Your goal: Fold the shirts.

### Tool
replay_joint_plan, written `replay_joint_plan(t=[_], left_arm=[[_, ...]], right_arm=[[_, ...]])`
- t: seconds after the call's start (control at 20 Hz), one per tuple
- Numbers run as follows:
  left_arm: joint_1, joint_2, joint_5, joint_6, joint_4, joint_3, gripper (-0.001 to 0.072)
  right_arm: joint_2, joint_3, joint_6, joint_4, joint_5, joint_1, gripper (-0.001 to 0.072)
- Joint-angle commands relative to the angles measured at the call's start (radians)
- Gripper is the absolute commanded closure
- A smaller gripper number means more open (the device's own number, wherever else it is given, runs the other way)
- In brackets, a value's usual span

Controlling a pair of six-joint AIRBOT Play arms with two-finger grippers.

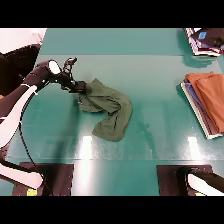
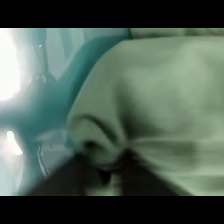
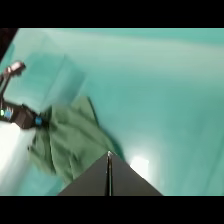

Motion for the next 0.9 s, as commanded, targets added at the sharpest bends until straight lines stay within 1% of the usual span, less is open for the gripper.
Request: replay_joint_plan(t=[0.0, 0.15, 0.2, 0.3, 0.45, 0.6, 0.7, 0.85], left_arm=[[0.006, -0.023, -0.006, 0.006, 0.011, 0.047, 0.0671], [0.006, -0.021, -0.068, 0.008, 0.028, 0.149, 0.0671], [0.006, -0.021, -0.081, 0.008, 0.028, 0.178, 0.0671], [0.005, -0.021, -0.097, 0.007, 0.028, 0.210, 0.0671], [0.006, -0.021, -0.108, 0.008, 0.042, 0.212, 0.0671], [0.006, -0.021, -0.126, 0.008, 0.069, 0.212, 0.0671], [0.006, -0.021, -0.134, 0.008, 0.085, 0.212, 0.0671], [0.006, -0.021, -0.141, 0.008, 0.092, 0.212, 0.0671]], right_arm=[[0.029, -0.203, 0.034, -0.001, -0.010, 0.000, 0.0691], [0.031, -0.456, 0.048, 0.002, -0.050, 0.013, 0.0690], [0.016, -0.543, 0.048, 0.005, -0.068, 0.032, 0.0667], [-0.046, -0.686, 0.048, 0.021, -0.114, 0.106, 0.0273], [-0.173, -0.803, 0.036, 0.072, -0.255, 0.267, 0.0267], [-0.285, -0.807, -0.012, 0.166, -0.407, 0.399, 0.0268], [-0.336, -0.765, -0.055, 0.241, -0.435, 0.428, 0.0268], [-0.367, -0.694, -0.057, 0.244, -0.436, 0.420, 0.0267]])
